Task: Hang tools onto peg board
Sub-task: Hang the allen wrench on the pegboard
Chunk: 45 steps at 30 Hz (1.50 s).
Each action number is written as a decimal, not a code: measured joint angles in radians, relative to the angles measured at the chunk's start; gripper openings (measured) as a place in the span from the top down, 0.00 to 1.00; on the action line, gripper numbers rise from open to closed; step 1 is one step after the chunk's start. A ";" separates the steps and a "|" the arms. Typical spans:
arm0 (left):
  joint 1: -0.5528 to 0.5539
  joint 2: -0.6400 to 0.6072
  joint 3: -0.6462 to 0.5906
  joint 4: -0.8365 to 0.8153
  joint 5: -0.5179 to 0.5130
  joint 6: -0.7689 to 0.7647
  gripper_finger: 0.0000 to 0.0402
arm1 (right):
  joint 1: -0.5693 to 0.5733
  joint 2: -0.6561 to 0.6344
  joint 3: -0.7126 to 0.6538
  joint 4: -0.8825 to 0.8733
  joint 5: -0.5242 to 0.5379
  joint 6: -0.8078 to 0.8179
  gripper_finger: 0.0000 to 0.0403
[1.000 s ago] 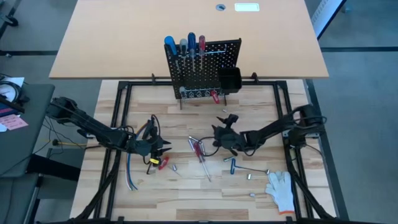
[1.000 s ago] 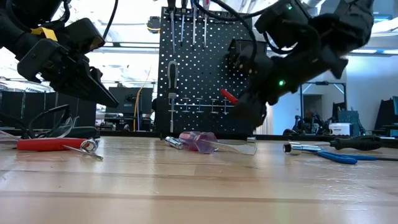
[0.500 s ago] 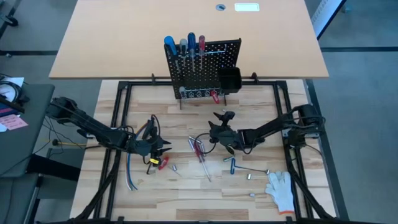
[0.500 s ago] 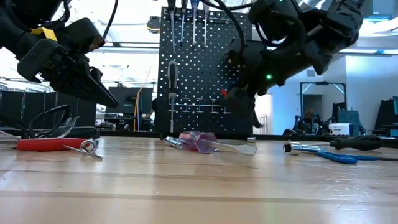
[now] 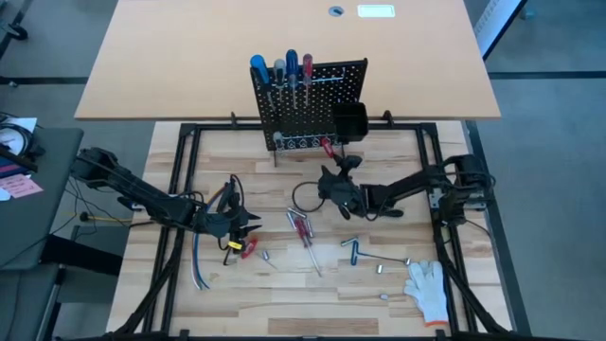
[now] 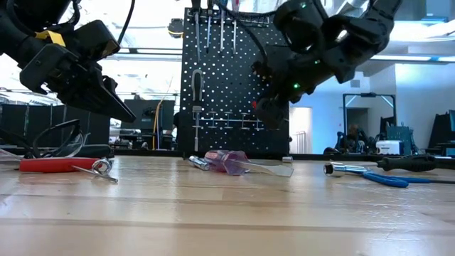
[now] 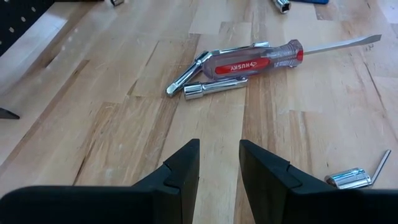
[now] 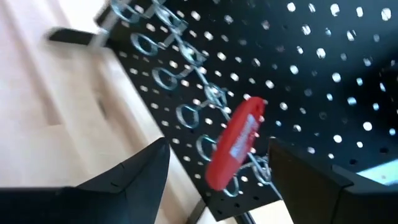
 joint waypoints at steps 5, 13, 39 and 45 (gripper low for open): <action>0.000 0.000 0.000 0.000 0.000 0.000 0.73 | -0.037 0.000 0.014 0.000 0.000 0.001 0.30; 0.000 0.000 0.000 -0.001 0.000 0.000 0.73 | -0.075 0.000 0.021 -0.001 -0.006 -0.012 0.32; 0.000 0.000 0.000 0.000 0.000 0.000 0.73 | -0.033 -0.009 0.021 -0.041 0.073 -0.016 0.55; 0.000 0.000 0.000 0.000 0.000 0.001 0.73 | -0.008 -0.056 0.021 -0.050 0.020 0.031 0.35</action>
